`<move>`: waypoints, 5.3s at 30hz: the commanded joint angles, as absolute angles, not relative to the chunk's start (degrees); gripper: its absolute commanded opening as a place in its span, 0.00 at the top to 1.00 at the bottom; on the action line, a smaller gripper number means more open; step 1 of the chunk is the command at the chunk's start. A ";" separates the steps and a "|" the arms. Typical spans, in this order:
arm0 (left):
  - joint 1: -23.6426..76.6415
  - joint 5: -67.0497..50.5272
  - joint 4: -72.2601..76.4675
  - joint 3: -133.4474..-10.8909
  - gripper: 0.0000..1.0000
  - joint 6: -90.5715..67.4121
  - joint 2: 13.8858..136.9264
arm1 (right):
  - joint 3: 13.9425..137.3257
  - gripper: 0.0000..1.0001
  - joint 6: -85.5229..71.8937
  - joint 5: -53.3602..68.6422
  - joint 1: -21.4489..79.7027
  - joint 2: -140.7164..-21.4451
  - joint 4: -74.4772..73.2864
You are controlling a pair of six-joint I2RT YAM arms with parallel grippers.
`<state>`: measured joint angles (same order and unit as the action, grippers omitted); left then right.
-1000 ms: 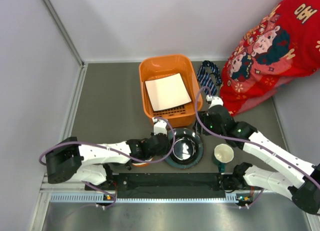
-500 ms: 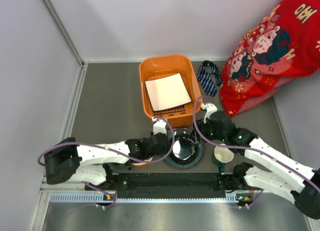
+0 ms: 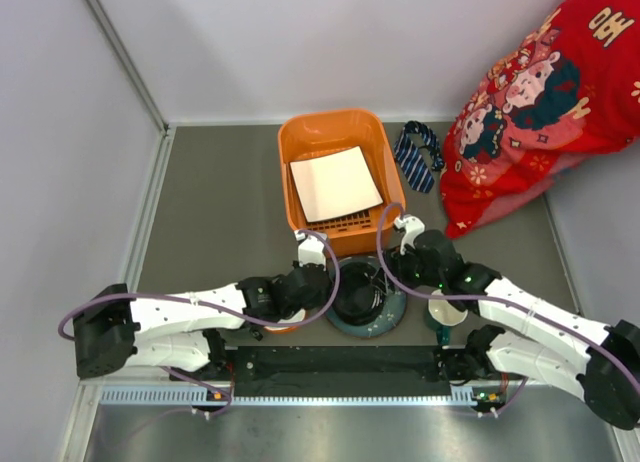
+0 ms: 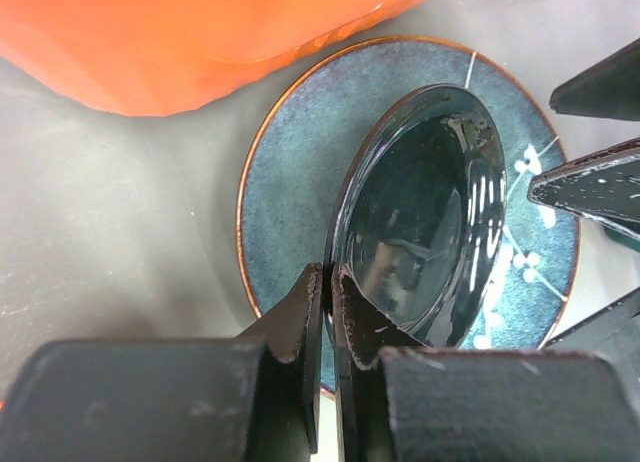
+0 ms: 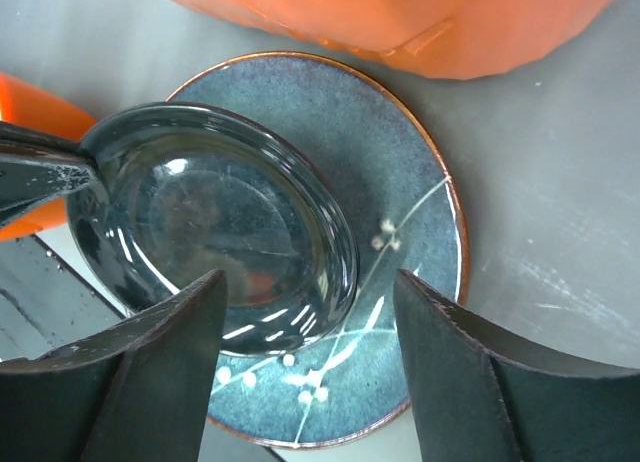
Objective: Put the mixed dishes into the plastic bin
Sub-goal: Pick up the plate at the center of the board, then place the plate at the center of the board.
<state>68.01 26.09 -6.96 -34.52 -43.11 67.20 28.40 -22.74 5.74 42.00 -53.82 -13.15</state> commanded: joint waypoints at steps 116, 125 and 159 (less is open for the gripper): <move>67.68 36.46 -20.74 -48.95 1.00 -38.06 46.94 | 56.24 1.00 -23.82 26.01 42.80 -70.48 -0.44; 66.01 42.80 -25.84 -50.54 1.00 -37.44 46.14 | 66.26 1.00 -22.50 29.18 44.03 -81.72 1.93; 24.44 20.57 -21.44 -51.94 1.00 -25.14 52.91 | 110.81 1.00 -19.60 35.77 47.90 -116.79 -9.31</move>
